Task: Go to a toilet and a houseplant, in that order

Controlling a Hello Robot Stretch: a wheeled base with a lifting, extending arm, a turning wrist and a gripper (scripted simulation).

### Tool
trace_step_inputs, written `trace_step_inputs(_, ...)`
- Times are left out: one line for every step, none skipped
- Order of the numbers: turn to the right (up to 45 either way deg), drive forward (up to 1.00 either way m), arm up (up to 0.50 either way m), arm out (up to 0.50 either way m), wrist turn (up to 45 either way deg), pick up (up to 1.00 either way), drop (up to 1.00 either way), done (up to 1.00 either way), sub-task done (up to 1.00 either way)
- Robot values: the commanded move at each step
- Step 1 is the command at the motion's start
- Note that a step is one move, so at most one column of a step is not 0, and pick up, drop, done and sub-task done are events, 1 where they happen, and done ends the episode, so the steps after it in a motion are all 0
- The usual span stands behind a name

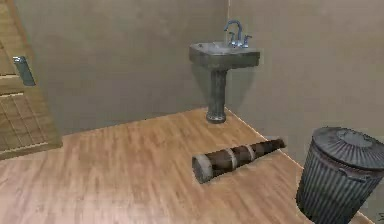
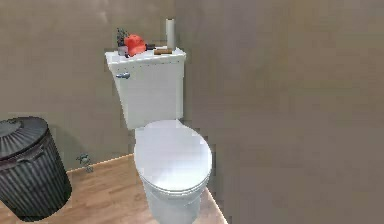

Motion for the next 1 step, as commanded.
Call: trace_step_inputs(-36.0, 0.0, 0.0, 0.0, 0.0, 0.0, 0.0, 0.0, 0.0)
